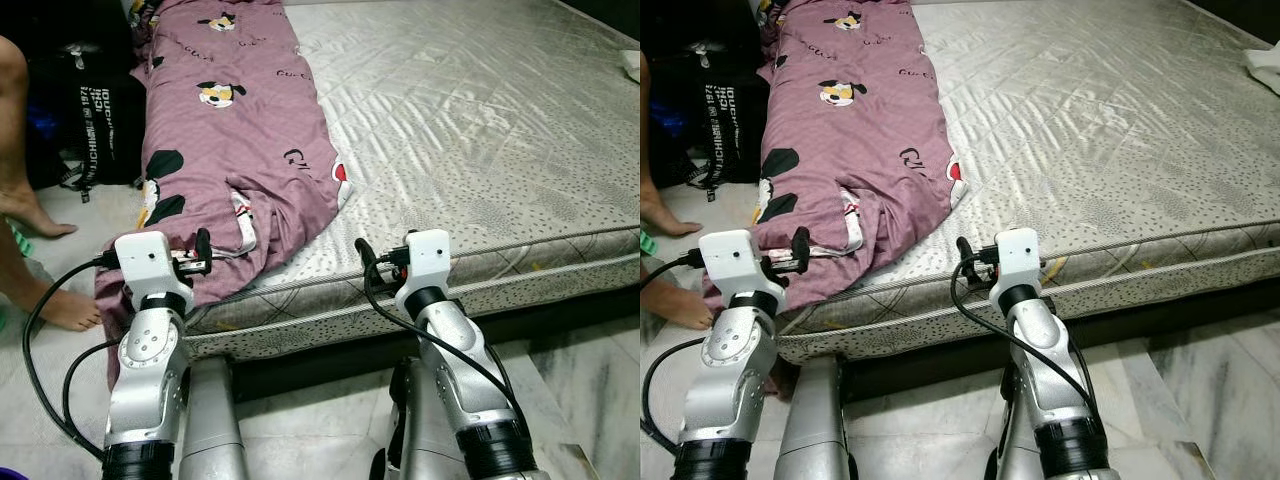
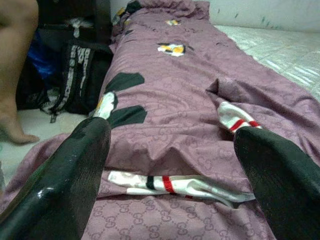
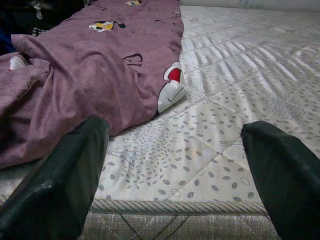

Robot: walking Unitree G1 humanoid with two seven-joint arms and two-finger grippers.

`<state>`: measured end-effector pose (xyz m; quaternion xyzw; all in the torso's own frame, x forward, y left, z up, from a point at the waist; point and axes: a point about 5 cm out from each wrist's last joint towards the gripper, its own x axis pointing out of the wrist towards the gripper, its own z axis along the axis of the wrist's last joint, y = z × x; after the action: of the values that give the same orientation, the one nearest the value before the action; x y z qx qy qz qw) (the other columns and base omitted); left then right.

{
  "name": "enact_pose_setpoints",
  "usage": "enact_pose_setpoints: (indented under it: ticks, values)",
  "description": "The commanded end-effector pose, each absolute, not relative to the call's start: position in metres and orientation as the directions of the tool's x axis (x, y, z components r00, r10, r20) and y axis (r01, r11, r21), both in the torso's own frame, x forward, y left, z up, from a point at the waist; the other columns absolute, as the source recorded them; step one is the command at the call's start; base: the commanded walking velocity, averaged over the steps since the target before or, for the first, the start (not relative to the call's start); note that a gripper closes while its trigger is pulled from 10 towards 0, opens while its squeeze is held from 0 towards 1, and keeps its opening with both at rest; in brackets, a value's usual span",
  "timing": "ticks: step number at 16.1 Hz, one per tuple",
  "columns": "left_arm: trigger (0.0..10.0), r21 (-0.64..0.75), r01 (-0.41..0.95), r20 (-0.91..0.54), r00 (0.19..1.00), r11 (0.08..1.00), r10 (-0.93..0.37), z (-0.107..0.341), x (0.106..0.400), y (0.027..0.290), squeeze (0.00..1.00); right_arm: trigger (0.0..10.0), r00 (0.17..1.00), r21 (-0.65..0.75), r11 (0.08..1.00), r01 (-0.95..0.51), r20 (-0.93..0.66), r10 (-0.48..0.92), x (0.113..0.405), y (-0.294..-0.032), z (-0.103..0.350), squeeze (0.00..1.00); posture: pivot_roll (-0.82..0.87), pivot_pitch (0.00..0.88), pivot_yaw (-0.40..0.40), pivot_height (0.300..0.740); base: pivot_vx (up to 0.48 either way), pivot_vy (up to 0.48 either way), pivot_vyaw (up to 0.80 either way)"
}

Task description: Clean up the room

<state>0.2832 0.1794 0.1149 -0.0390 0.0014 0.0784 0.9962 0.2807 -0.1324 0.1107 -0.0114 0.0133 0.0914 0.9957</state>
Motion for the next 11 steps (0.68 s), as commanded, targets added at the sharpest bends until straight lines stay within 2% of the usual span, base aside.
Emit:
enact_pose_setpoints:
  ticks: [1,4,7,9,11]
  values:
    - [10.0,-0.053,-0.192,-0.061,0.980,0.980,0.188,0.104,0.278,0.175,0.00,10.0,1.000,-0.043,0.999,-0.021,-0.023,0.020,0.262,-0.172,0.121,0.00,-0.03,0.168,-0.010,0.498,0.000,0.000,0.00]
    - [10.0,-0.013,-0.238,-0.083,0.968,0.971,0.237,0.097,0.271,0.183,0.00,10.0,1.000,-0.039,0.999,-0.017,-0.013,0.016,0.271,-0.171,0.121,0.00,-0.01,0.141,-0.012,0.498,0.000,0.000,0.00]
    - [10.0,0.003,-0.281,-0.050,0.959,0.960,0.281,0.109,0.302,0.204,0.00,10.0,0.999,-0.049,0.999,-0.010,-0.033,0.009,0.264,-0.173,0.122,0.00,-0.03,0.114,0.007,0.498,0.000,0.000,0.00]
    - [10.0,0.002,-0.308,-0.031,0.951,0.951,0.308,0.121,0.327,0.216,0.00,10.0,0.999,-0.066,0.998,0.023,-0.045,-0.026,0.252,-0.186,0.120,0.00,-0.06,0.120,0.024,0.498,0.000,0.000,0.00]
    - [10.0,0.002,-0.297,-0.021,0.955,0.955,0.297,0.128,0.339,0.215,0.00,10.0,0.996,-0.069,0.996,0.050,-0.069,-0.054,0.238,-0.195,0.117,0.00,-0.08,0.137,0.033,0.493,0.000,0.000,0.00]
